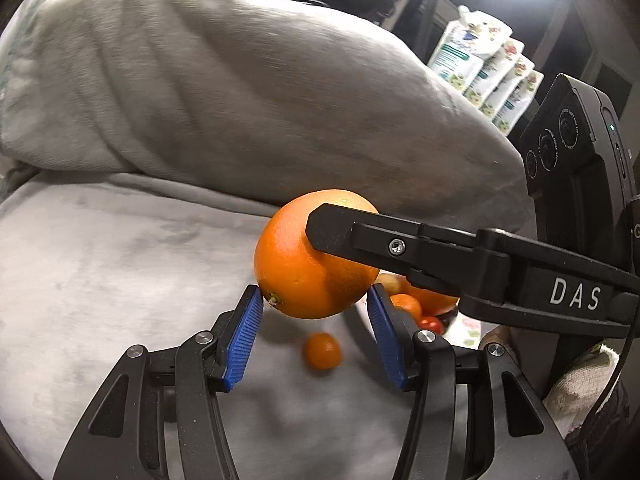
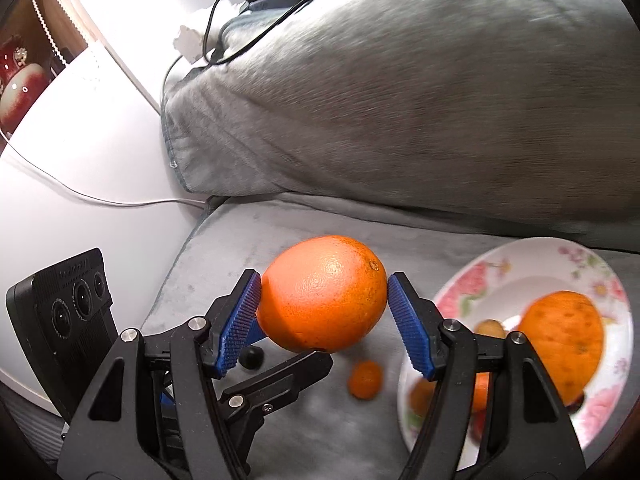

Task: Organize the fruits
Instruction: 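Lift the large orange with both grippers and carry it over the plate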

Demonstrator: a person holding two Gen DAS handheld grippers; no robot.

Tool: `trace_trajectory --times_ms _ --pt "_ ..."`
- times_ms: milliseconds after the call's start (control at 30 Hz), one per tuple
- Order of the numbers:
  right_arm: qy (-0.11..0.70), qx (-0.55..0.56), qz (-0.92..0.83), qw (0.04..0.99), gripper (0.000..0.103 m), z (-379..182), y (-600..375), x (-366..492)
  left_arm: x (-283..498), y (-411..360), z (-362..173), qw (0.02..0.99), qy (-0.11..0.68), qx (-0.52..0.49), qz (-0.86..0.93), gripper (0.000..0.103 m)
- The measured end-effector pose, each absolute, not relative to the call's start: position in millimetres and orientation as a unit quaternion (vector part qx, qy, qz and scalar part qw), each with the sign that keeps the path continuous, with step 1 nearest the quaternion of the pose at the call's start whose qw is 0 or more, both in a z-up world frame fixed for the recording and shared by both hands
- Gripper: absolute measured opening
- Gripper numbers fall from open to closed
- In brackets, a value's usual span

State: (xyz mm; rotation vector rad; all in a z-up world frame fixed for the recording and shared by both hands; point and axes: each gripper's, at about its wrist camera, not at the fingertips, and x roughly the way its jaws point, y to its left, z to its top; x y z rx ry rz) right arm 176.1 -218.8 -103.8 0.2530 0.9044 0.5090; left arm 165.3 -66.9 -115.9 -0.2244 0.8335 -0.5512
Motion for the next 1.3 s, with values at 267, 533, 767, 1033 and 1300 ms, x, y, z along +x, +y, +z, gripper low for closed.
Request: trace_trajectory --times_ms 267,533,767,1033,1300 --pt "0.42 0.119 0.221 0.872 0.069 -94 -257 159 163 -97 -111 0.865 0.399 -0.096 -0.289 0.054" --pt "0.403 0.125 0.203 0.883 0.069 -82 -291 136 143 -126 -103 0.859 0.393 -0.075 -0.321 0.053" --pt "0.395 0.131 0.179 0.891 0.069 -76 -325 111 127 -155 -100 0.85 0.391 -0.055 -0.349 0.053" --pt "0.393 0.148 0.161 0.893 0.069 -80 -356 90 114 -187 -101 0.839 0.398 -0.037 -0.369 0.053" --pt "0.398 0.173 0.156 0.887 0.069 -92 -378 82 106 -206 -108 0.83 0.411 -0.024 -0.376 0.053"
